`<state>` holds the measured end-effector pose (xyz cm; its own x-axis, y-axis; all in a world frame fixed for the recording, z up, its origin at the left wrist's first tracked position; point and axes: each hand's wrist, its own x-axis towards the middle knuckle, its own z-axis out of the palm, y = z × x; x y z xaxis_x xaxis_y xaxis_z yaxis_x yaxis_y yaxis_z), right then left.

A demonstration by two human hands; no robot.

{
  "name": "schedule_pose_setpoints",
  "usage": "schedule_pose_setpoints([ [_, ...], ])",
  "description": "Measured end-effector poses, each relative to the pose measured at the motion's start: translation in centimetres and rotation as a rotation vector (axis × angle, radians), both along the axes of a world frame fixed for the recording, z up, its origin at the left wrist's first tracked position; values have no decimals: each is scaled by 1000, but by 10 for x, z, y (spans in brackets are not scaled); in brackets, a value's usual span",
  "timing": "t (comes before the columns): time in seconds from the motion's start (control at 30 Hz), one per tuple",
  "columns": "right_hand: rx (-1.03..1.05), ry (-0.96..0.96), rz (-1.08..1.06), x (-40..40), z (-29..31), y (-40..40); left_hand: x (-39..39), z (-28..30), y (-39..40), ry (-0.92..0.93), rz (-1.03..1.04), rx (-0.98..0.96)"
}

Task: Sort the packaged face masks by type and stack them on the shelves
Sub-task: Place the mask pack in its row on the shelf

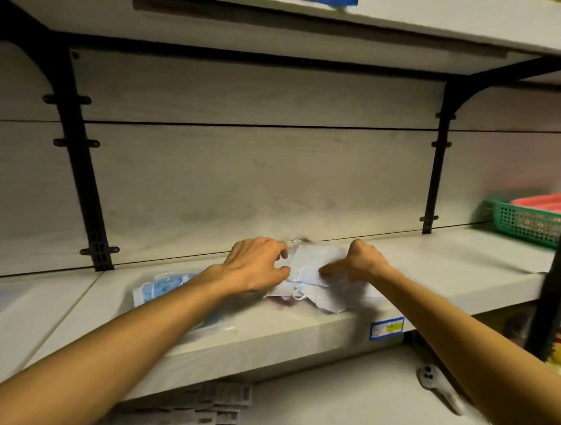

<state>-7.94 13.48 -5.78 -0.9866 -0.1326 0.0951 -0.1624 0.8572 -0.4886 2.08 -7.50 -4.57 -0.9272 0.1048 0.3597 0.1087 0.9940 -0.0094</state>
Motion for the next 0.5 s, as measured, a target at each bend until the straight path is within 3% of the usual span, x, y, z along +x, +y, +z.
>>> schedule_pose_setpoints([
  [0.23,-250,-282,383,-39,18,27,-28,-3,29,-10,79,64],
  [0.33,-357,-370,564,-52,28,39,-43,-3,51,-118,130,148],
  [0.5,-138,-163,589,-77,24,48,-68,3,53,-353,259,79],
])
